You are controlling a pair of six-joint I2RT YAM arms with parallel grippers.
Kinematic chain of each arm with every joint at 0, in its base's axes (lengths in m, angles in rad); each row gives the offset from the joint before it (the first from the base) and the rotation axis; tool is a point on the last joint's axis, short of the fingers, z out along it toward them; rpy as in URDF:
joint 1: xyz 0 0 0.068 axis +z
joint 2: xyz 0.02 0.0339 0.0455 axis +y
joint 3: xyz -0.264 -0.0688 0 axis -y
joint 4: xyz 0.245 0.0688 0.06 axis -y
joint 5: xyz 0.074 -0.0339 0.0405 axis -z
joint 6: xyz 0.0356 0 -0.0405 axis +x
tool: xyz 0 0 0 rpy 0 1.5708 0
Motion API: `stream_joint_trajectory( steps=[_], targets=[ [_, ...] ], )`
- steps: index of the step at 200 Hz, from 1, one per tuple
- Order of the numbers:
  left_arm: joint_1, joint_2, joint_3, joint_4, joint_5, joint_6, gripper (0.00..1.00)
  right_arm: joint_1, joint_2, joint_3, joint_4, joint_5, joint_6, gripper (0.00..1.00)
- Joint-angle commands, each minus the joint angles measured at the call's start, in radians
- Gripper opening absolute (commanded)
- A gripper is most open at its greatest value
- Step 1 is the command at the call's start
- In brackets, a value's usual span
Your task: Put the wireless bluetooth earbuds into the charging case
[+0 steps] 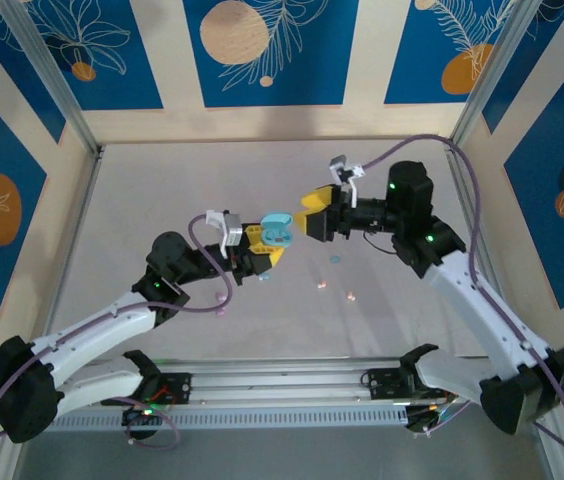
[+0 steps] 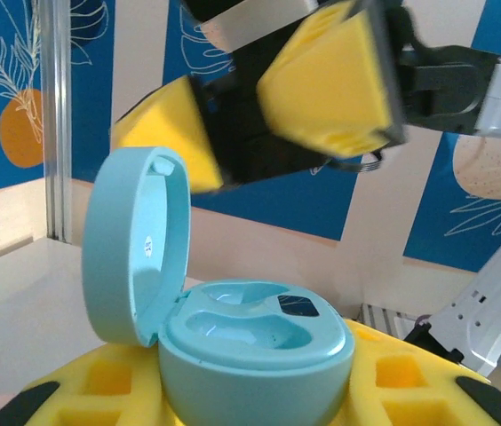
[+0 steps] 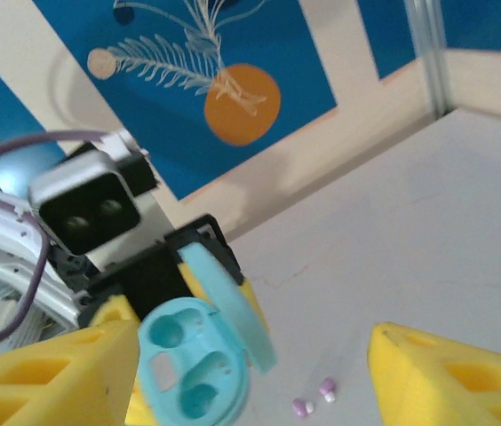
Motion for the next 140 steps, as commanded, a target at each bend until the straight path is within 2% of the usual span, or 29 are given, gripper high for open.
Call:
stream_joint_trajectory(
  steps=[1,26,53,93,118,140],
  targets=[
    [-0.008,-0.010,-0.009,0.091,-0.028,-0.027,0.23,-0.016,-0.064,-0.032,0.014,0.126,0.024,0.70],
    [-0.009,-0.015,-0.008,0.091,-0.032,-0.030,0.23,-0.046,-0.097,-0.062,-0.036,0.240,0.059,0.71],
    [-0.009,-0.032,-0.008,0.085,-0.047,-0.030,0.23,-0.108,-0.090,-0.085,-0.126,0.366,0.159,0.66],
    [-0.008,-0.054,-0.010,0.072,-0.061,-0.025,0.23,-0.214,-0.007,-0.101,-0.310,0.407,0.277,0.54],
    [-0.008,-0.069,-0.018,0.058,-0.072,-0.022,0.23,-0.285,0.062,-0.138,-0.351,0.340,0.303,0.49],
    [-0.009,-0.081,-0.036,0.053,-0.084,-0.016,0.23,-0.278,0.130,-0.124,-0.427,0.422,0.296,0.47]
  ],
)
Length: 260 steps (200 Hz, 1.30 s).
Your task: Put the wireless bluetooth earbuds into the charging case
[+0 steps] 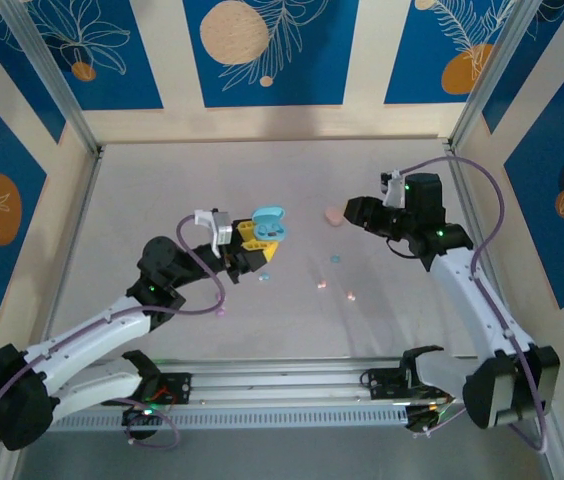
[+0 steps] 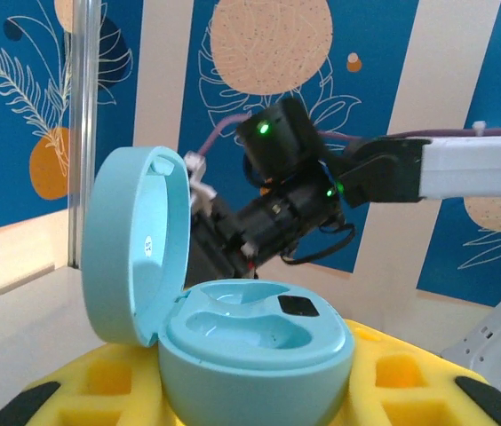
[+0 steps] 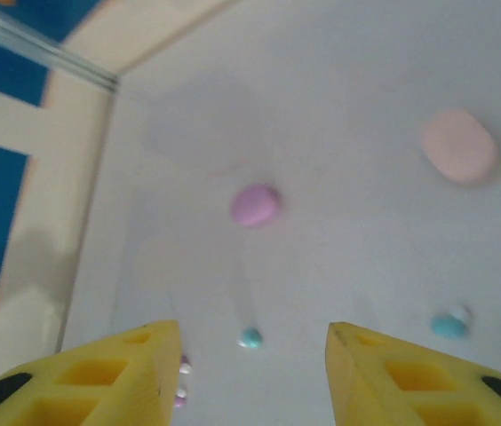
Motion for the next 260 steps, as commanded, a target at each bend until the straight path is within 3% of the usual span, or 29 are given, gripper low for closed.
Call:
stream_joint_trajectory(
  steps=[1,100,183,260],
  targets=[
    [-0.008,-0.026,-0.025,0.023,-0.024,0.008,0.23,0.002,0.049,0.000,-0.126,0.055,0.024,0.47],
    [-0.008,-0.051,-0.122,0.061,-0.099,-0.026,0.23,0.005,0.332,0.070,-0.206,0.121,-0.101,0.45],
    [-0.008,-0.067,-0.122,0.029,-0.099,-0.014,0.23,0.062,0.584,0.192,-0.234,0.146,-0.123,0.45],
    [-0.008,-0.090,-0.118,-0.009,-0.104,0.006,0.23,0.101,0.709,0.245,-0.252,0.176,-0.122,0.45]
  ],
)
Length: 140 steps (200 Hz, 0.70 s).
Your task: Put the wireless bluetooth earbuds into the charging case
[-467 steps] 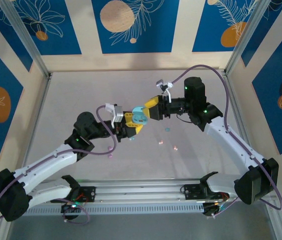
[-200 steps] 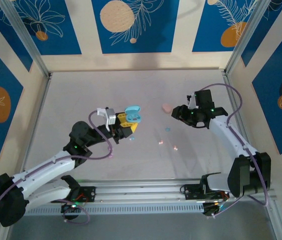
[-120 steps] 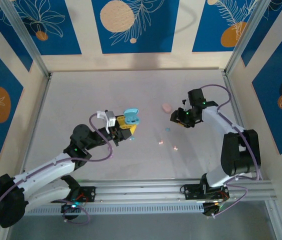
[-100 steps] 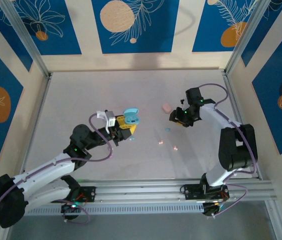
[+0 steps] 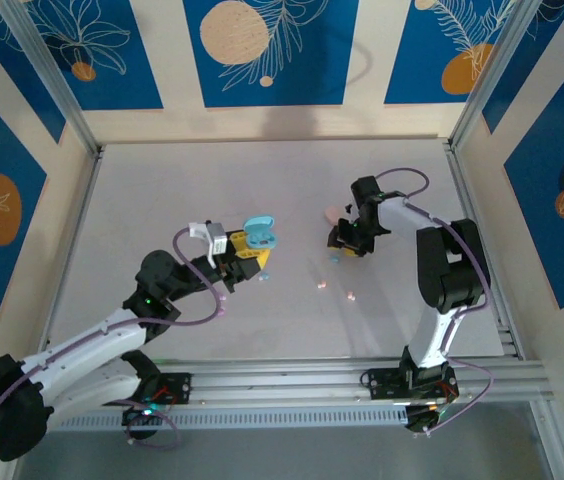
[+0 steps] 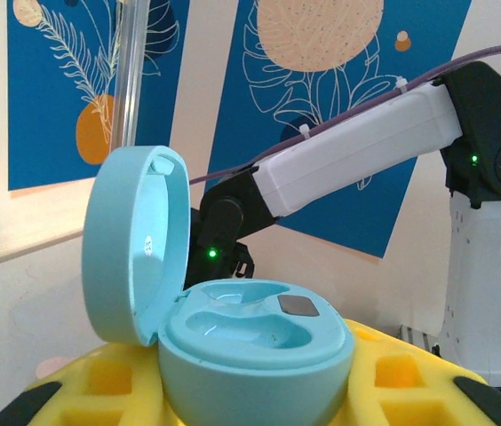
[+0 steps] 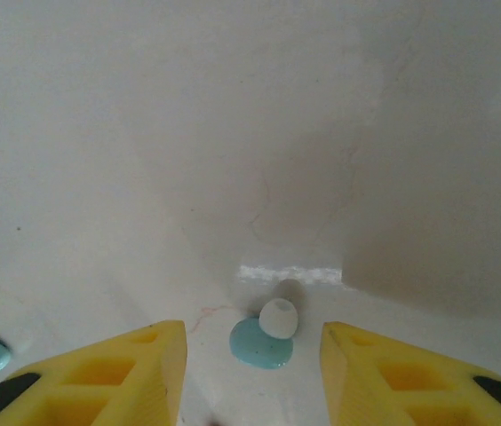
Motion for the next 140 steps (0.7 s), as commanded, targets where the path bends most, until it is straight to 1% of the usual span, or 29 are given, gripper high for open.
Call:
stream_joint_trajectory(
  steps=[1,44,80,140],
  targets=[
    [-0.008,-0.017,0.004,0.002,-0.010,0.013,0.23,0.018,0.027,0.029,-0.032,0.008,-0.017,0.45],
    [-0.008,-0.011,0.009,0.001,-0.010,0.012,0.23,0.035,0.056,0.038,-0.046,0.021,-0.015,0.46],
    [-0.008,-0.008,0.016,-0.006,-0.007,0.010,0.23,0.043,0.046,0.033,-0.069,0.001,-0.004,0.47],
    [-0.008,-0.009,0.019,-0.010,-0.007,0.009,0.23,0.075,0.022,0.020,-0.064,-0.038,0.015,0.47]
  ],
)
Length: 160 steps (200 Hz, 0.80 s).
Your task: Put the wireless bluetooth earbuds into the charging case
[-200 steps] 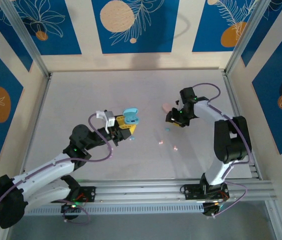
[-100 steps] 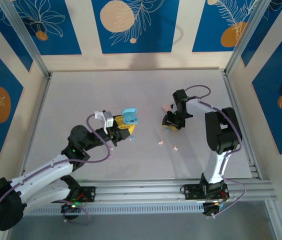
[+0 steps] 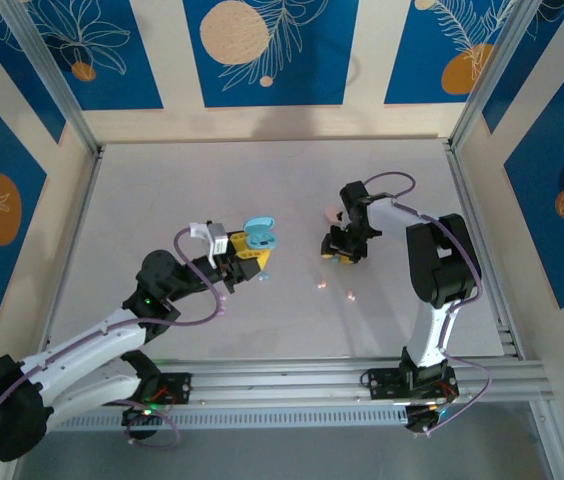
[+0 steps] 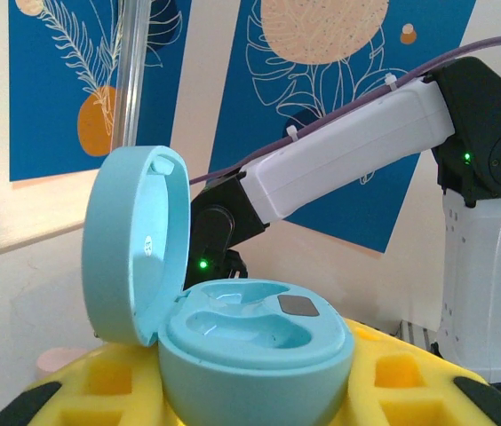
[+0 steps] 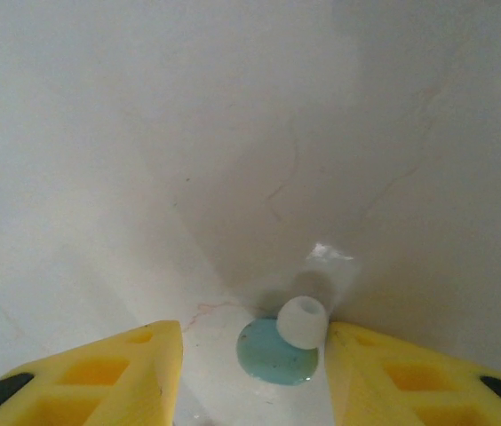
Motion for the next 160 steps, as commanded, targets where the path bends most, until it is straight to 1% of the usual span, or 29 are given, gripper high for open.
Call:
stream_joint_trajectory(
  steps=[1,38,52,67,90,122,151,160],
  targets=[
    [-0.008,-0.008,0.018,0.009,-0.006,0.008,0.23,0.018,-0.025,0.007,-0.027,-0.047,0.014,0.47],
    [-0.008,-0.015,0.016,0.001,-0.009,0.010,0.23,0.039,-0.029,0.020,-0.037,-0.059,0.021,0.47],
    [-0.008,-0.015,0.014,0.002,-0.009,0.010,0.23,0.048,-0.034,0.025,-0.044,-0.081,0.027,0.47],
    [-0.008,-0.014,0.015,0.000,-0.009,0.010,0.23,0.059,-0.049,0.035,-0.059,-0.103,0.032,0.47],
    [-0.008,-0.014,0.013,-0.001,-0.009,0.011,0.23,0.072,-0.080,0.059,-0.092,-0.103,0.018,0.47],
    [-0.008,-0.016,0.013,-0.005,-0.008,0.011,0.23,0.066,-0.094,0.120,-0.135,-0.005,-0.066,0.46],
    [-0.008,-0.019,0.012,-0.003,-0.008,0.007,0.23,0.068,-0.020,0.189,-0.157,0.060,-0.187,0.46],
    [-0.008,-0.022,0.012,-0.004,-0.009,0.006,0.23,0.075,0.008,0.211,-0.175,0.081,-0.223,0.43]
  ],
)
